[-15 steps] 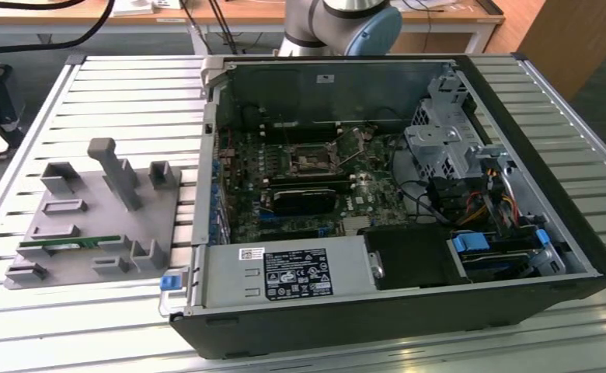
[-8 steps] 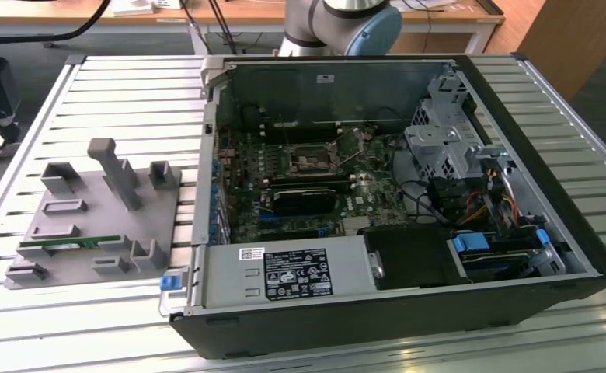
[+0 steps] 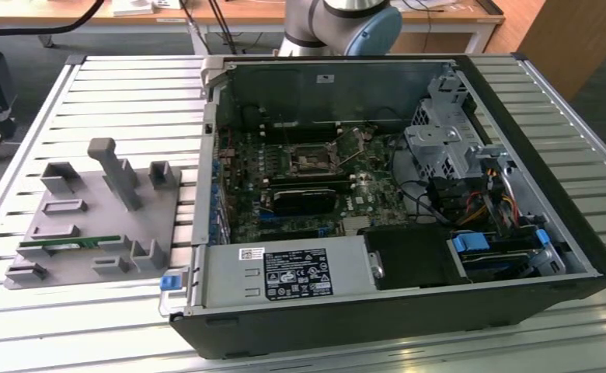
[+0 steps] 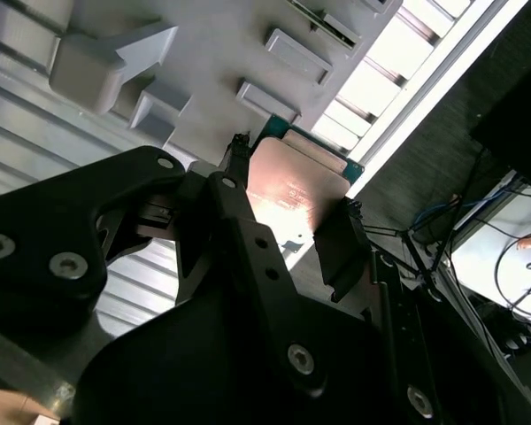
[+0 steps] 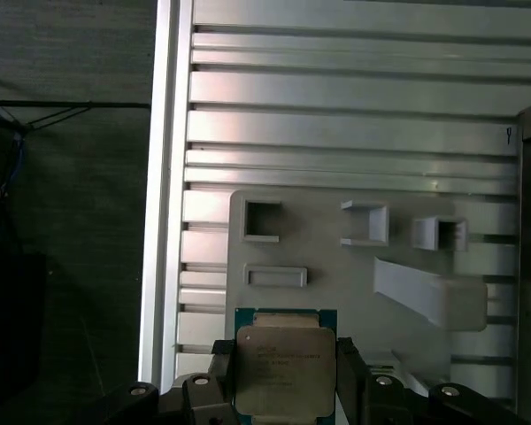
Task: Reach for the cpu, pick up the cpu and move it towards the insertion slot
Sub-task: 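Pick up the cpu and move it towards the insertion slot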
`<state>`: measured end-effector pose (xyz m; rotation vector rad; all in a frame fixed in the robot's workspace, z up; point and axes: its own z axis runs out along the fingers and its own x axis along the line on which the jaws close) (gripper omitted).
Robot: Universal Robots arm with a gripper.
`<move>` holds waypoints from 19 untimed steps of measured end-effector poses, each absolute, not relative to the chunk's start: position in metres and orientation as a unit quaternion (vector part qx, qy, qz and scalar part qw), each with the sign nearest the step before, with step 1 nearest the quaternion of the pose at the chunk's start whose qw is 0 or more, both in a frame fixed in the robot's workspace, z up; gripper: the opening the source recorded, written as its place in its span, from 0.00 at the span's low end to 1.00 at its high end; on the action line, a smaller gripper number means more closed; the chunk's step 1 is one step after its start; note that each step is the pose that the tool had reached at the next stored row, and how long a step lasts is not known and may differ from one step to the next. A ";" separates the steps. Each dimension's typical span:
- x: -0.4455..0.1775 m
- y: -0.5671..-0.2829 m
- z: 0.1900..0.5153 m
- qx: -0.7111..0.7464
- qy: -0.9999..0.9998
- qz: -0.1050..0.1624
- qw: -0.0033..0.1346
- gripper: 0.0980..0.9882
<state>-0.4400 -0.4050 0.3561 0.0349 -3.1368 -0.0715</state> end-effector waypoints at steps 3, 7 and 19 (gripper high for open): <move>-0.440 -0.405 0.362 0.011 -1.000 -0.023 0.002 0.50; -0.440 -0.405 0.368 0.011 -1.000 -0.023 0.002 0.50; -0.440 -0.404 0.388 0.011 -1.000 -0.023 0.002 0.50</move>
